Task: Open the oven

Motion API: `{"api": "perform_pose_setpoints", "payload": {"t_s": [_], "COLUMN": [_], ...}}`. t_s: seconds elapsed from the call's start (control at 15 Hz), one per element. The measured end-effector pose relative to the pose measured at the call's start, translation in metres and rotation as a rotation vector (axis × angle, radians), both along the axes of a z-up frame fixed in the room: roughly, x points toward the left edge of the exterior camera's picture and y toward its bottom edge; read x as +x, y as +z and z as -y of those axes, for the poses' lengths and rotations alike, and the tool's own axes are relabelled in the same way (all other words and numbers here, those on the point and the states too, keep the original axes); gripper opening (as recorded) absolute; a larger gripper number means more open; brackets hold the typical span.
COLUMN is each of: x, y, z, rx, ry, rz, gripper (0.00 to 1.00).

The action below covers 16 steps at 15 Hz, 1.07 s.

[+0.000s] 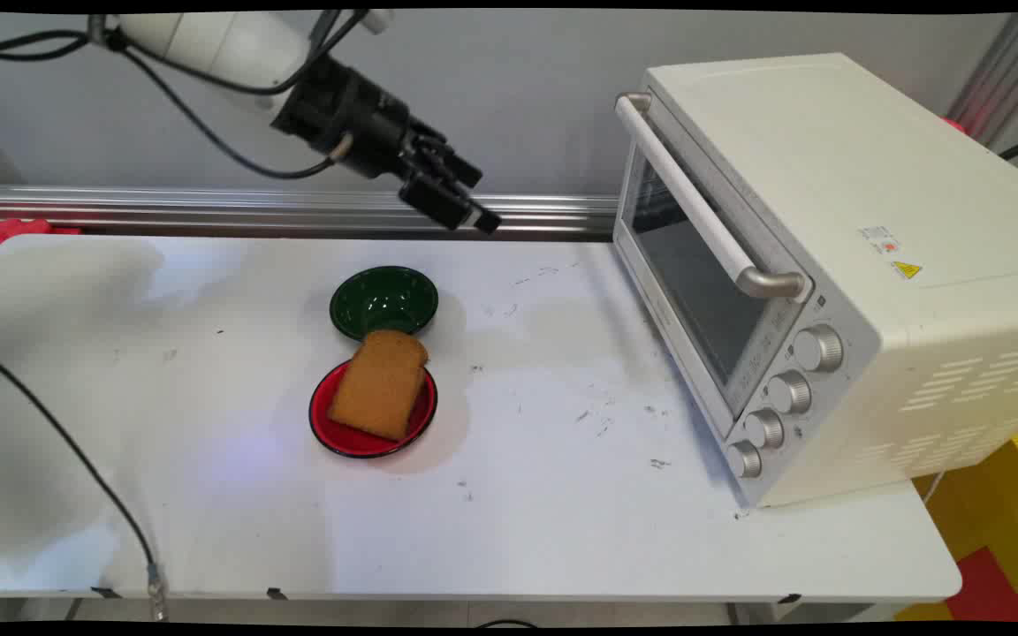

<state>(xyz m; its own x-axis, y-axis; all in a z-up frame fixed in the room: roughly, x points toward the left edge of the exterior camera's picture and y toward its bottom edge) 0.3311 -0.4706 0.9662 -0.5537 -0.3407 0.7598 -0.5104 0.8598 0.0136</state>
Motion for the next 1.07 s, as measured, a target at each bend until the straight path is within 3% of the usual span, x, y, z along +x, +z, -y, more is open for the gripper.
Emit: {"api": "perform_pose_setpoints", "payload": {"t_s": [0.53, 0.6, 1.07], "x": [-0.025, -0.026, -0.031], "y": [0.018, 0.019, 0.019], "z": [0.023, 0.025, 0.033], "rx": [-0.022, -0.02, -0.002], "ry": [-0.024, -0.029, -0.031], "rz": [0.022, 0.025, 0.051], "gripper": [1.0, 0.0, 0.0]}}
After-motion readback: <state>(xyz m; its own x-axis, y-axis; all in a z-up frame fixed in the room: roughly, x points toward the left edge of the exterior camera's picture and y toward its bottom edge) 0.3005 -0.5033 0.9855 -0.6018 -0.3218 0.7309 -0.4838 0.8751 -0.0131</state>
